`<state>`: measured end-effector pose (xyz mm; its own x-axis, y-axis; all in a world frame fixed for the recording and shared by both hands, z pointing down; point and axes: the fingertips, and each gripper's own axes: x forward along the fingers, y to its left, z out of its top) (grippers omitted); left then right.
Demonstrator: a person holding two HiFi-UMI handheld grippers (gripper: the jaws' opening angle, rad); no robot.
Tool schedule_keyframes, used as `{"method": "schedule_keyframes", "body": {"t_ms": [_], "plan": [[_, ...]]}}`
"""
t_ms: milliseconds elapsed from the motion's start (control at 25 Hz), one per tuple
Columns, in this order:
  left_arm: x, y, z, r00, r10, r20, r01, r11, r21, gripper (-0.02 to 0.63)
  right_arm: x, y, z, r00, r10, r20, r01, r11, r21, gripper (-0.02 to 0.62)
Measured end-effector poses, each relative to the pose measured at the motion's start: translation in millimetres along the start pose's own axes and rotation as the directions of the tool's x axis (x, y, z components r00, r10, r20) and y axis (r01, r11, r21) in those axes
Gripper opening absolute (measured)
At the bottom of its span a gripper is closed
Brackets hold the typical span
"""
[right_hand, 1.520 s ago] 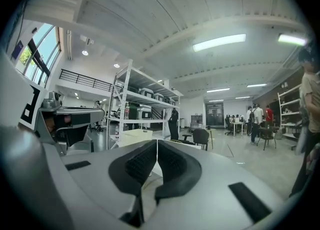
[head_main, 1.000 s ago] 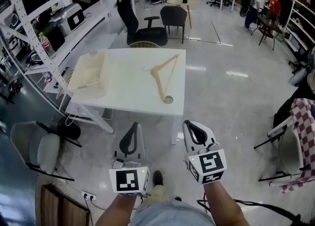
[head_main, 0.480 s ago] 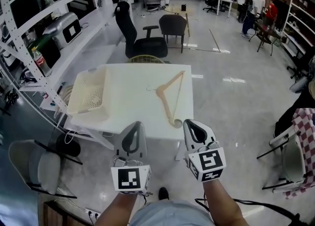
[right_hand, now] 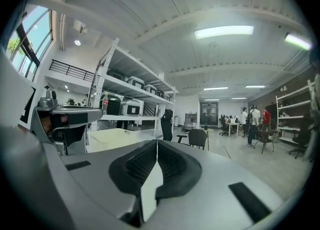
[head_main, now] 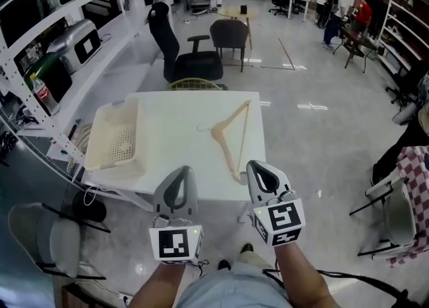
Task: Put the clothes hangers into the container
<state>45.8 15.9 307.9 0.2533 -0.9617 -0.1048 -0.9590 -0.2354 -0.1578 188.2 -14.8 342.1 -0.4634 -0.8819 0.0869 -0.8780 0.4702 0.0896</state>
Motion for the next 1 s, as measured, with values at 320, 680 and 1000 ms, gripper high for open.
{"method": "schedule_keyframes", "body": {"t_ms": [320, 680, 1000], "plan": [[38, 8, -21, 0.999, -0.011, -0.035, 0.011, 1.000, -0.012, 0.012, 37, -17, -18, 0.999, 0.000, -0.043, 0.001, 1.000, 0.021, 0.012], [110, 21, -41, 0.997, 0.011, -0.077, -0.011, 1.000, -0.009, 0.012, 105, -55, -31, 0.997, 0.035, -0.074, -0.031, 0.998, 0.046, 0.012], [174, 38, -37, 0.995, 0.064, -0.082, -0.063, 0.998, 0.011, 0.012, 171, -88, -20, 0.995, 0.083, -0.053, -0.080, 0.996, 0.050, 0.012]]}}
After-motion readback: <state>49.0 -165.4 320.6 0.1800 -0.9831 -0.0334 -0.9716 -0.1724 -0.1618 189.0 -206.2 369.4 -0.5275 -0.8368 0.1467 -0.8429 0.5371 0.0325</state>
